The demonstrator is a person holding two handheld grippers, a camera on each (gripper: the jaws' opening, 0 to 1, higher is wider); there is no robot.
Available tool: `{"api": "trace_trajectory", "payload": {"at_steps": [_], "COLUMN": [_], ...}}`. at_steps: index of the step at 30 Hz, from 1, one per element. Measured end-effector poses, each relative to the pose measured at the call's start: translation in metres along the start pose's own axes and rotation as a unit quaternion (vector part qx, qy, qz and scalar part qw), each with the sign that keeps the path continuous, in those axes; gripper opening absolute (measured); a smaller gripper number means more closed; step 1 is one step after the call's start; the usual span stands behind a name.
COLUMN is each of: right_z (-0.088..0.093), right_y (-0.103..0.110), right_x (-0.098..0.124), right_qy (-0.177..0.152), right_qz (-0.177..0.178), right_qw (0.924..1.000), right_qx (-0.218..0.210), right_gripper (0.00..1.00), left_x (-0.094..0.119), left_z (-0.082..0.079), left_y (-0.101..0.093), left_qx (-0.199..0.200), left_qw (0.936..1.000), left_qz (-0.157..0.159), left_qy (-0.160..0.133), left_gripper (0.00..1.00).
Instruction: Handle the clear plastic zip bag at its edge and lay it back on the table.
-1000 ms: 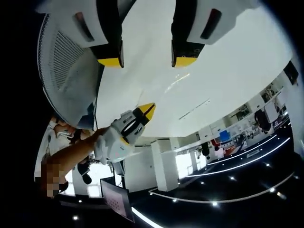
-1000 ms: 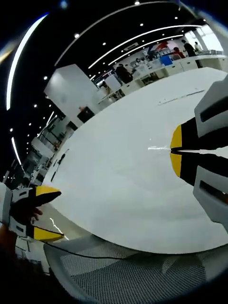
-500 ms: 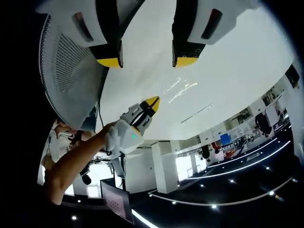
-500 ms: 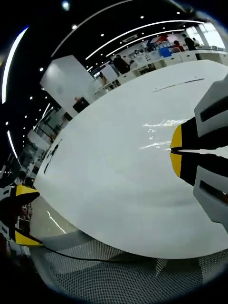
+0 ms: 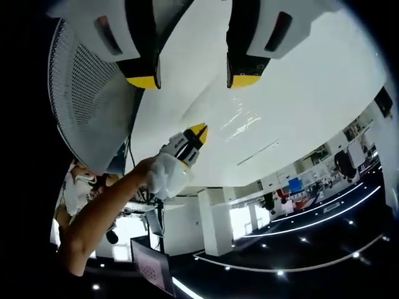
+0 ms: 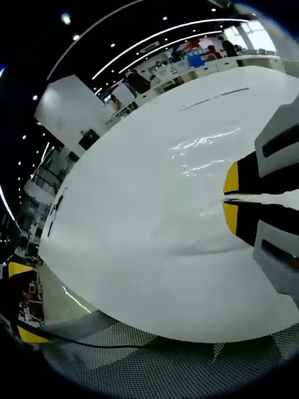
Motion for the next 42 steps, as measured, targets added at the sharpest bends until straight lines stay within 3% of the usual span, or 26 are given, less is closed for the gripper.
{"api": "trace_trajectory", "payload": {"at_steps": [6,14,18,25,35,42], "right_z": [0.006,0.019,0.023,0.028,0.054,0.068], "right_y": [-0.001,0.003,0.011,0.017,0.030,0.046], "right_x": [0.009,0.030,0.041,0.071,0.112,0.131], "right_qy": [-0.030,-0.047,-0.071,-0.087,-0.090,-0.116], "right_qz": [-0.008,-0.007,-0.013,0.009,0.042,0.063], "right_qw": [0.9964,0.9908,0.9812,0.9742,0.9699,0.9593], "right_qx": [-0.079,-0.127,-0.179,-0.208,-0.222,-0.250], "right_gripper": [0.07,0.11,0.26,0.37,0.58,0.70], "left_x": [-0.001,-0.005,-0.008,-0.011,-0.016,-0.016], "left_z": [0.001,0.001,0.003,0.006,0.005,0.006], "left_y": [-0.002,-0.002,-0.002,-0.003,-0.008,-0.013], "left_qx": [0.001,-0.003,-0.008,0.000,0.011,0.010], "left_qw": [1.0000,1.0000,1.0000,0.9999,0.9994,0.9993], "left_qz": [0.000,0.001,-0.002,-0.011,-0.033,-0.036], "left_qy": [0.001,0.003,0.005,0.004,-0.003,-0.001], "left_gripper": [0.40,0.41,0.41,0.44,0.51,0.57]}}
Point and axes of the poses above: the point that each gripper's makers call its tool centre point, and the gripper's own axes: x roughly backward along the fingers, y roughly to its left, z roughly out of its underside, the point moved 10 cm from there along x, roughly backward along the fingers, and after that the axes turned 8 degrees about -z, right-handed, at the moved point
